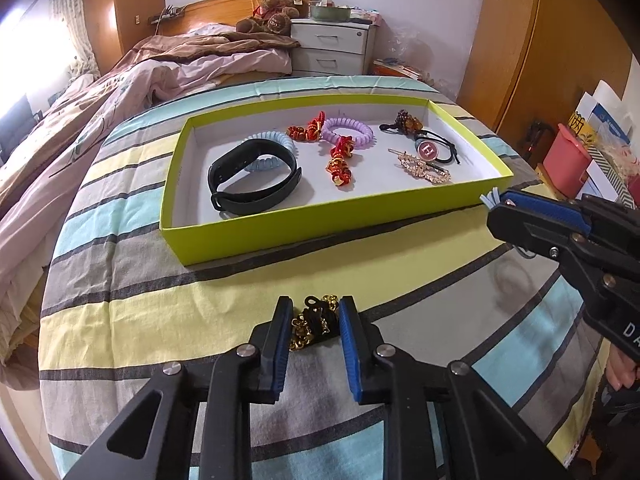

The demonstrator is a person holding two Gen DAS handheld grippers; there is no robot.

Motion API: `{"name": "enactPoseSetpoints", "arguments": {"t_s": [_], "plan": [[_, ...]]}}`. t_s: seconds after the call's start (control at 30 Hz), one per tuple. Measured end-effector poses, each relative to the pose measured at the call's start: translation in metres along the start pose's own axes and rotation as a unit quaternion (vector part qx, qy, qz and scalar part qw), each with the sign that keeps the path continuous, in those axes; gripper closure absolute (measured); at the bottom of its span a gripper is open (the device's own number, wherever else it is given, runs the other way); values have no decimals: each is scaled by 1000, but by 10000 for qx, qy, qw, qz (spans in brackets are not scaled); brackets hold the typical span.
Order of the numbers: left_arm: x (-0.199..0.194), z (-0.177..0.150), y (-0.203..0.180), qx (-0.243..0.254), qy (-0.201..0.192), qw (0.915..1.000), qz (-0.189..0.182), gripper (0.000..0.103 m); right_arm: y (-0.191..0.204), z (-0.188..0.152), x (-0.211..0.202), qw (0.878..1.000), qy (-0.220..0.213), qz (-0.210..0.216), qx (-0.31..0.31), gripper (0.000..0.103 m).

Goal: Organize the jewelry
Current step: 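Grasp the grey flower hair tie with the right tool while the left tool grasps the gold-and-black brooch, then carry both items into the green box and open both tools to release them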

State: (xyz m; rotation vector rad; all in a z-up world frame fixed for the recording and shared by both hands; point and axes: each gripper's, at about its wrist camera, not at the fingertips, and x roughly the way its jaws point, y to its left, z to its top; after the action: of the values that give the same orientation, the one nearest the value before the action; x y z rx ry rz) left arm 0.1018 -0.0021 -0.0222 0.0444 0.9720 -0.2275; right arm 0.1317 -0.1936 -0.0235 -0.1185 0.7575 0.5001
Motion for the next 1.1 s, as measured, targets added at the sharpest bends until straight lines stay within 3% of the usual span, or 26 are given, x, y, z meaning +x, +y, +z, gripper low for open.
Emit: {"name": "enactPoseSetpoints", "arguments": {"t_s": [0.67,1.1], "plan": [[-38,18,1,-61,-476,9988,-20,80,-12,12,-15,9996,-209,-75,167,86],[-39,57,0,-88,-709,9972,-236,80,-44,59,-14,9986,-455,-144,245,85]]}}
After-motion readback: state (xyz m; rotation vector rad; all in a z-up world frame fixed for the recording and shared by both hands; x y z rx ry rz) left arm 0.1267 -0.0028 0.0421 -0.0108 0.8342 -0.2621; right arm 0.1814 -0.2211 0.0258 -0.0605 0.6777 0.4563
